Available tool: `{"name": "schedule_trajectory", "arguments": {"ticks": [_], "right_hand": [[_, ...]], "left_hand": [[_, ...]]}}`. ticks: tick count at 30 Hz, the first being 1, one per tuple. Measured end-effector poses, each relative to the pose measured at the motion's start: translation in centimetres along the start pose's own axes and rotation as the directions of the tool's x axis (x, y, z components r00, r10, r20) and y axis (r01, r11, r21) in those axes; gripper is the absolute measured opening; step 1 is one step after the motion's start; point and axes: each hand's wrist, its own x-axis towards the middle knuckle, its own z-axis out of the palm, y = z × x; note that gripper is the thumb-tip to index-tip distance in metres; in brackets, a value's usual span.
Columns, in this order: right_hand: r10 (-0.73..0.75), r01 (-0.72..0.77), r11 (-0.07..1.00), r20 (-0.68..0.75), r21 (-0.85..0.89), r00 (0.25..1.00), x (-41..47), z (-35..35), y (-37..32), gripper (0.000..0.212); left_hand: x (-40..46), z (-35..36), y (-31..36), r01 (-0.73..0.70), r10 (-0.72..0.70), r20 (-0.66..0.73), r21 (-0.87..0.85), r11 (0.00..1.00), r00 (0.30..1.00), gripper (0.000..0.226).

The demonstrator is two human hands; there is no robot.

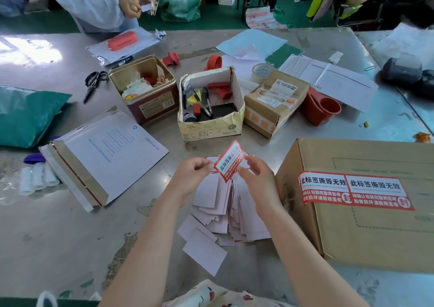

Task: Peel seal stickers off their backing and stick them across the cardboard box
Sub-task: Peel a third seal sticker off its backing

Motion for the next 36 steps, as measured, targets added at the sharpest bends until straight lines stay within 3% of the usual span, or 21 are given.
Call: {"name": "schedule_trajectory", "arguments": {"ticks": [4, 8, 19, 36], "right_hand": [[-0.088, 0.093, 0.996, 0.183, -0.017, 0.979, -0.5, 0.7, -0.5, 0.038], [-0.096, 0.134, 0.983, 0.262, -0.129, 0.960, -0.5, 1.1, -0.3, 0.038], [-0.184, 0.220, 0.960, 0.205, -0.171, 0.961, -0.3, 0.8, 0.4, 0.024], [-0.204, 0.233, 0.956, 0.172, -0.175, 0.964, -0.3, 0.7, 0.4, 0.021]], "left_hand": [[0.0, 0.6, 0.4, -0.041, 0.041, -0.018, -0.043, 0.998, 0.999, 0.015], [-0.1, 1.1, 0.5, -0.079, 0.078, -0.003, -0.052, 0.996, 0.997, 0.013], [0.0, 1.3, 0.0, -0.092, 0.093, 0.029, -0.049, 0.995, 0.995, 0.017], [-0.2, 1.4, -0.1, -0.082, 0.088, 0.062, -0.098, 0.992, 0.994, 0.017]]}}
